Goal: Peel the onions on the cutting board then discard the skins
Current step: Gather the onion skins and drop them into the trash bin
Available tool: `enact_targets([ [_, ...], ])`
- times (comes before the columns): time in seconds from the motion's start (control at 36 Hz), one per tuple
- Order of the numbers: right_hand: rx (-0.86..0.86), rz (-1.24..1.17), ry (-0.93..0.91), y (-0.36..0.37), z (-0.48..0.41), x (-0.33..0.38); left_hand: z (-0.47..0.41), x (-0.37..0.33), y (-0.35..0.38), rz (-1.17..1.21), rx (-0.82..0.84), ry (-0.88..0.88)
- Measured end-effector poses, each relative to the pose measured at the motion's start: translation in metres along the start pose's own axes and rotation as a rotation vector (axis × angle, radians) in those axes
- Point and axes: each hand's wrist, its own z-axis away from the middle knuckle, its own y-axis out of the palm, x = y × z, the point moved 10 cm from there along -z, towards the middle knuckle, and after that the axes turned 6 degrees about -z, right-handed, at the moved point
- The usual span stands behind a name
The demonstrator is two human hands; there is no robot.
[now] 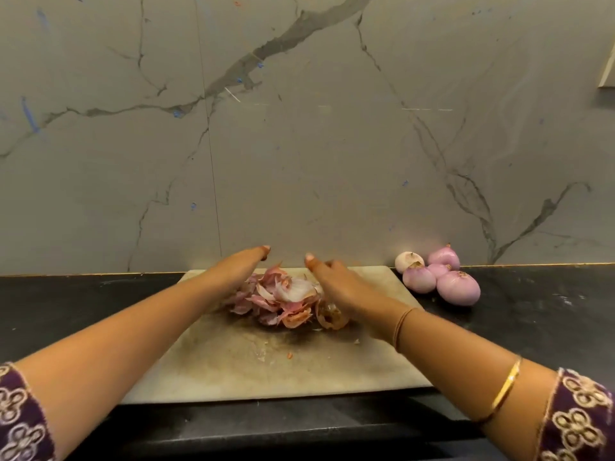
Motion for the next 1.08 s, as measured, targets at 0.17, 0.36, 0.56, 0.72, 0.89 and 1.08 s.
enact_targets([
  [0.17, -0.137, 0.16, -0.008, 0.02, -0.006, 0.001, 0.014, 0.005, 0.031, 0.213, 0.004, -0.179],
  [0.36, -0.239, -0.049, -0.041, 0.043, -0.019, 0.02, 0.025, -0.005, 0.033, 0.544, -0.08, -0.2],
  [0.56, -0.343, -0.462, -0.082, 0.043, -0.011, 0.033, 0.03, -0.004, 0.027, 0.871, -0.197, -0.229],
  [0.72, -0.368, -0.723, -0.062, 0.046, -0.01, 0.038, 0.038, -0.004, 0.026, 1.11, -0.208, -0.216],
  [0.89, -0.329, -0.806, -0.118, 0.052, 0.0, 0.062, 0.051, -0.003, 0.007, 1.337, -0.271, -0.168],
  [1.08, -0.197, -0.903, -0.23, 0.082, 0.02, 0.115, 0.088, 0.006, -0.051, 1.424, -0.435, -0.081],
])
